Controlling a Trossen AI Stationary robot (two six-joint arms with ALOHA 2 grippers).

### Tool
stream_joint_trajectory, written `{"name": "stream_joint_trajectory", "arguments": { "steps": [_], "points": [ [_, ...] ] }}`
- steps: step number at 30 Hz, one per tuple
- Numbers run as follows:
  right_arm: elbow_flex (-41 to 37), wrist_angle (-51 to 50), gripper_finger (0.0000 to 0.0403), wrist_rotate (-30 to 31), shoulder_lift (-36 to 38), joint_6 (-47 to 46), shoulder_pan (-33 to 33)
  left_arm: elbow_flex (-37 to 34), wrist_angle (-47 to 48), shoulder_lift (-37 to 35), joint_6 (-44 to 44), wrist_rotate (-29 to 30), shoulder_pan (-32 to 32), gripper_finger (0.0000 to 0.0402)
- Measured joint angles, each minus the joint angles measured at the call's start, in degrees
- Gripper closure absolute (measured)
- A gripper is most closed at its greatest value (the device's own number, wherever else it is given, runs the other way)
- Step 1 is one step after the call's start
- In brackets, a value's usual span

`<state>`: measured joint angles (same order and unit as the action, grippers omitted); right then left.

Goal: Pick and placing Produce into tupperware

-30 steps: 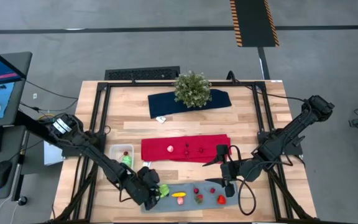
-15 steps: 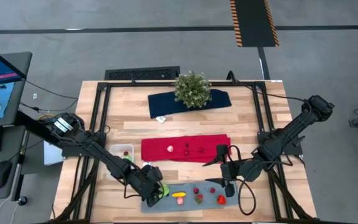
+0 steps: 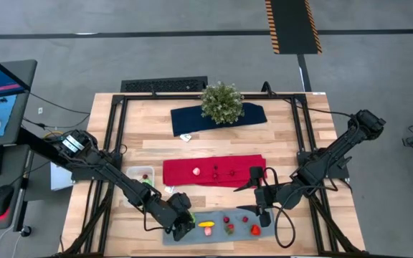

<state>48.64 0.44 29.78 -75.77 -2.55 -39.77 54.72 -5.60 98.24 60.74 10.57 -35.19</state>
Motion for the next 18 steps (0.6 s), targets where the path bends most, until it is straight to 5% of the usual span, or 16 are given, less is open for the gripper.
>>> {"name": "stream_joint_trajectory", "arguments": {
  "steps": [18],
  "points": [
    [0.0,0.0,0.0128,-1.7,0.0,0.0,0.0,0.0,-4.6,0.0,-6.3,2.6,-1.1,0.0256]
  ]
}}
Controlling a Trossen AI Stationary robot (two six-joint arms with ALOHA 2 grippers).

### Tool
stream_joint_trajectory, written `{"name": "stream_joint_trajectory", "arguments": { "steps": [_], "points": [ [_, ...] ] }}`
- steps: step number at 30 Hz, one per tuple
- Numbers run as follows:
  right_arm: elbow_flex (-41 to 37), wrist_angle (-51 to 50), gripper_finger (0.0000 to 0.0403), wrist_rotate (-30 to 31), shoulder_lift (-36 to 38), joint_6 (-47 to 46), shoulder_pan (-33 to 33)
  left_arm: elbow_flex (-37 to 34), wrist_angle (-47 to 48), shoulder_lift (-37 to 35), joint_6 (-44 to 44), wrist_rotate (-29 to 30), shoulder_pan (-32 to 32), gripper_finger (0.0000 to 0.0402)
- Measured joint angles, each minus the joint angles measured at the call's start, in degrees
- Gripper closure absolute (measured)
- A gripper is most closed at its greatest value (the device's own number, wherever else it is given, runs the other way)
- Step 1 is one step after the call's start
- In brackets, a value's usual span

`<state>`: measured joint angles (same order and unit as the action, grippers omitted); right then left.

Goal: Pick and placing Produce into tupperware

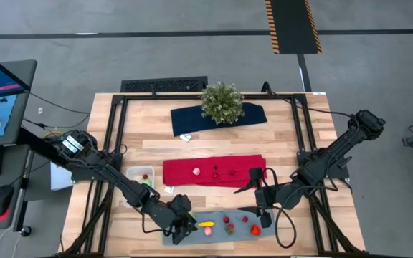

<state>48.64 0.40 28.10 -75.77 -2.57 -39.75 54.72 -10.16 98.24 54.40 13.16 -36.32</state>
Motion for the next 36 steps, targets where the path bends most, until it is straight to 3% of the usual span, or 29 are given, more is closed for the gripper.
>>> {"name": "stream_joint_trajectory", "arguments": {
  "steps": [4,6,11,19,25,29,36],
  "points": [
    [0.0,0.0,0.0128,0.0,0.0,0.0,0.0,0.0,2.5,0.1,1.1,4.5,-0.5,0.0260],
    [0.0,0.0,0.0128,0.0,0.0,0.0,0.0,0.0,2.6,0.1,3.0,4.4,-0.5,0.0264],
    [0.0,0.0,0.0128,0.1,0.0,0.0,0.0,0.0,2.7,0.1,-2.6,2.7,-0.6,0.0268],
    [0.0,0.0,0.0128,0.6,0.0,1.6,0.7,0.0,3.1,0.1,-6.5,0.3,-0.6,0.0219],
    [0.0,-0.1,0.0128,0.6,0.0,2.4,2.5,0.0,8.7,0.2,-7.1,2.4,0.6,0.0176],
    [0.0,-0.4,0.0128,0.4,-0.6,-0.6,3.6,0.0,11.9,0.0,-6.0,1.4,1.8,0.0171],
    [0.0,-0.8,0.0128,0.3,-1.5,-0.9,5.7,0.8,14.5,-0.1,-13.8,2.3,2.0,0.0175]
  ]
}}
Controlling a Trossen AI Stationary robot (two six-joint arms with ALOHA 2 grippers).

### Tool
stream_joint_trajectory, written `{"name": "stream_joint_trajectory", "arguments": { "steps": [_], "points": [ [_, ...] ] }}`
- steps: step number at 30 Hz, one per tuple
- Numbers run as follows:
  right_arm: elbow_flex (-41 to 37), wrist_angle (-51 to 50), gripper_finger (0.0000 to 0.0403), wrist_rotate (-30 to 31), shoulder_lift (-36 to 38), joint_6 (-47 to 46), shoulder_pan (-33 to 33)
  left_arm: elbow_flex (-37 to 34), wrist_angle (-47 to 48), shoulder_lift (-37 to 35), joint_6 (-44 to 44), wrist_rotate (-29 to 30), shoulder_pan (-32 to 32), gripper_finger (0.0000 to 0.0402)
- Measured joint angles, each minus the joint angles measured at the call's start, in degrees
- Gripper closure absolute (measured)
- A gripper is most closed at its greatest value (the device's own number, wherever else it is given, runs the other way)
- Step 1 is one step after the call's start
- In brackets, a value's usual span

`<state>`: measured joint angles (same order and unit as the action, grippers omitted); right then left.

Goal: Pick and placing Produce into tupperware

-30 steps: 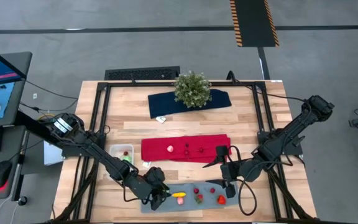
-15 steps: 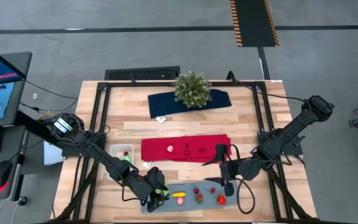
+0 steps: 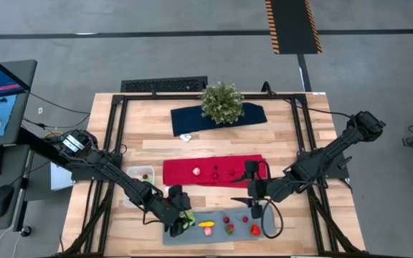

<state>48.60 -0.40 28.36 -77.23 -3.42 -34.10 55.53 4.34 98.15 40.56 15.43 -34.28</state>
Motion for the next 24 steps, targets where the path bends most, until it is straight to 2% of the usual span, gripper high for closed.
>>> {"name": "stream_joint_trajectory", "arguments": {
  "steps": [3,6,9,13,18,24],
  "points": [
    [0.0,0.0,0.0128,0.0,0.0,0.0,1.1,4.0,4.9,0.0,-1.6,0.9,-0.4,0.0176],
    [0.0,0.0,0.0128,0.0,0.0,0.0,2.0,8.8,15.6,-0.1,-1.6,3.2,-2.0,0.0176],
    [0.0,0.0,0.0128,0.0,0.0,0.0,2.9,11.1,22.8,-0.1,3.9,8.3,-3.4,0.0176],
    [0.0,0.0,0.0128,0.0,0.0,-0.1,4.2,11.0,22.3,0.3,8.1,9.2,-4.6,0.0176],
    [0.0,0.0,0.0128,0.0,0.0,-0.1,5.7,11.0,23.5,2.4,10.5,5.2,-6.7,0.0176],
    [0.0,0.0,0.0128,0.0,0.0,-0.1,7.6,11.0,23.3,2.9,11.8,3.2,-8.1,0.0176]
  ]
}}
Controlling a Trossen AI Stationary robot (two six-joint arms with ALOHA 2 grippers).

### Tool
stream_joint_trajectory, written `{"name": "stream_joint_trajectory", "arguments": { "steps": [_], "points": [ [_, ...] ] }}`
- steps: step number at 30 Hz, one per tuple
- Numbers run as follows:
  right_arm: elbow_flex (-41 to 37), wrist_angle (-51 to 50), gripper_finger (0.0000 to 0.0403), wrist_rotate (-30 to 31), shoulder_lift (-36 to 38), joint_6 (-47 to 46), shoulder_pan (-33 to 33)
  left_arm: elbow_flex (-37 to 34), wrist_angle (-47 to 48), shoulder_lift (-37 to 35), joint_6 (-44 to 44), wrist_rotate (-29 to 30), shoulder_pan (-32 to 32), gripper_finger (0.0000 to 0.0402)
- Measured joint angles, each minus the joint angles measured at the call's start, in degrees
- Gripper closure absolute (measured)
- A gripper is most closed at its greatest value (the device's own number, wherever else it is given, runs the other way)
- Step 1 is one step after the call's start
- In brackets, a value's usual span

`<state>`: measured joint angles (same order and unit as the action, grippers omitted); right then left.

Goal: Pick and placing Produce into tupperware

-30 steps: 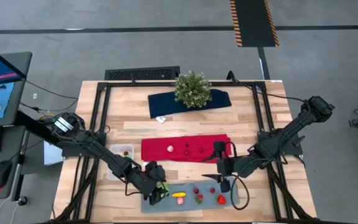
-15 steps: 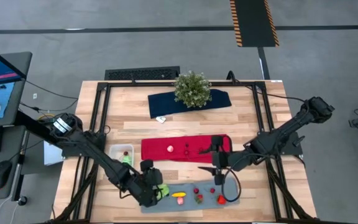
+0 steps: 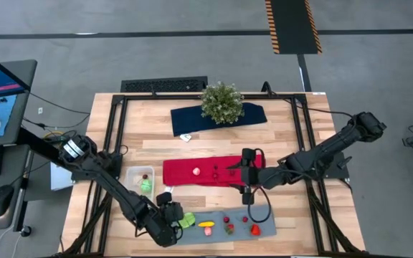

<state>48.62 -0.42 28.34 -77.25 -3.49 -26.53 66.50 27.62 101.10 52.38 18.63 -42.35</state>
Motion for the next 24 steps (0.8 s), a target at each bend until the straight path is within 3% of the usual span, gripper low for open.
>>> {"name": "stream_joint_trajectory", "arguments": {
  "steps": [9,21,24],
  "points": [
    [0.0,0.0,0.0128,0.0,0.0,0.0,2.4,0.0,-2.3,0.0,-1.6,-0.7,-0.2,0.0171],
    [0.0,0.0,0.0128,0.0,0.0,0.0,5.2,-0.1,-3.9,0.3,-4.0,0.4,0.2,0.0106],
    [0.0,0.0,0.0128,0.0,0.0,0.0,5.7,-1.5,-2.0,0.3,-0.8,1.2,0.8,0.0100]
  ]
}}
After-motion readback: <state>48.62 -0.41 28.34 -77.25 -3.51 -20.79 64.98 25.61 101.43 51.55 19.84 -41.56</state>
